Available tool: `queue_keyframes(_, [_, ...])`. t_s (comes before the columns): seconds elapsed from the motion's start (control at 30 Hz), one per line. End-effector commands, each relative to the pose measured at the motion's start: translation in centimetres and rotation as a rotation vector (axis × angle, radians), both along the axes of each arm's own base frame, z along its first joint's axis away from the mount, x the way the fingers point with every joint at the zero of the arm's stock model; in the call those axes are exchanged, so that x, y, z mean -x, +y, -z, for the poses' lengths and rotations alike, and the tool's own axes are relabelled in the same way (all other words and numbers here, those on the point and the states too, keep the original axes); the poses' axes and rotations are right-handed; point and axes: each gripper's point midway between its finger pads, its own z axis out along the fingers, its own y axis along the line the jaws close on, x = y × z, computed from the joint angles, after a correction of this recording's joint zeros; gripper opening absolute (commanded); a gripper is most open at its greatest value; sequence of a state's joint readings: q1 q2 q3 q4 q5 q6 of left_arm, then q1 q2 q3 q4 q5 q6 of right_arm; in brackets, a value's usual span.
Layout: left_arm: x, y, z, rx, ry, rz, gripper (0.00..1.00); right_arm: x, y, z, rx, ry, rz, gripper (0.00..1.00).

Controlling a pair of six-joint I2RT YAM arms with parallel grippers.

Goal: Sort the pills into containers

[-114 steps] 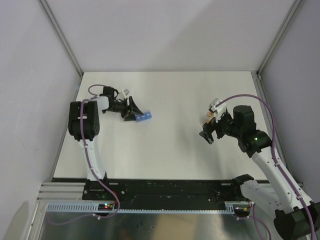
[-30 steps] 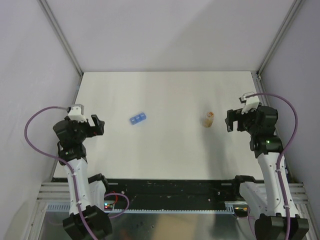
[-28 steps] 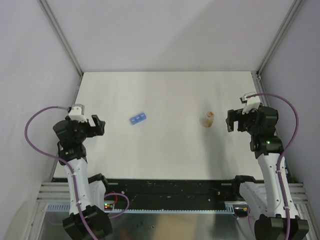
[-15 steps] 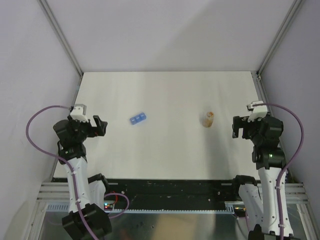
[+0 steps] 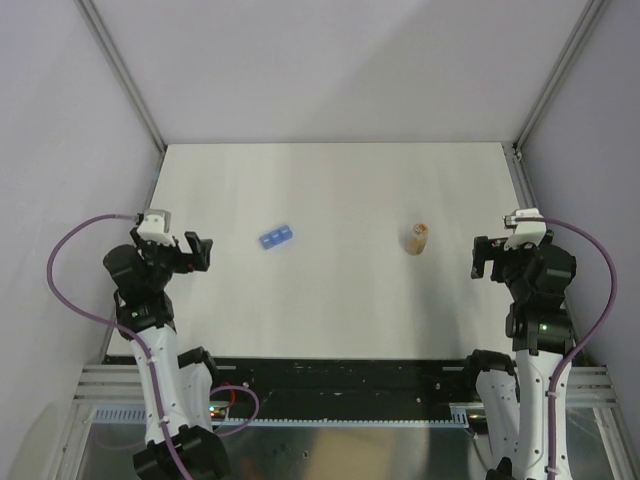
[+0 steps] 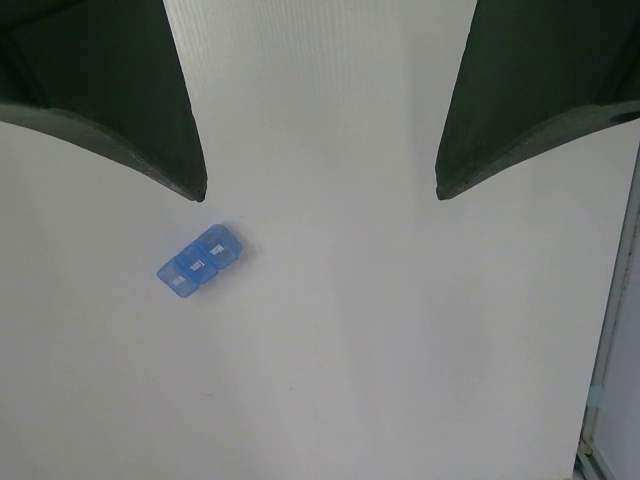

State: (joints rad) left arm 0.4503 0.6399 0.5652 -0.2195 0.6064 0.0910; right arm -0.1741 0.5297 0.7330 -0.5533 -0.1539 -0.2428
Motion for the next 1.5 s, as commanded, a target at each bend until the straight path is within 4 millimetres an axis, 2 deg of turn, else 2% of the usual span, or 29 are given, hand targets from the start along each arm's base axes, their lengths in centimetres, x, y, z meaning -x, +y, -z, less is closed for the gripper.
queue_keyframes(0.0, [-0.3, 0.2, -2.0, -0.024, -0.082, -0.005, 1.00, 0.0, -0.6, -0.5, 0.039, -0.029, 0.013, 0.99])
queue_keyframes(0.43, [0.5, -0.2, -3.0, -0.066, -0.219, -0.011, 1.00, 0.8, -0.6, -1.5, 0.072, -0.099, 0.013, 0.99])
queue_keyframes(0.87, [-0.2, -0.2, -1.5, -0.021, -0.164, -0.002, 1.00, 0.7, -0.5, -1.1, 0.073, -0.081, 0.001, 0.99])
queue_keyframes(1.47, [-0.6, 0.0, -0.9, -0.025, -0.142, -0.012, 1.00, 0.6, -0.3, -0.7, 0.076, -0.065, -0.013, 0.99])
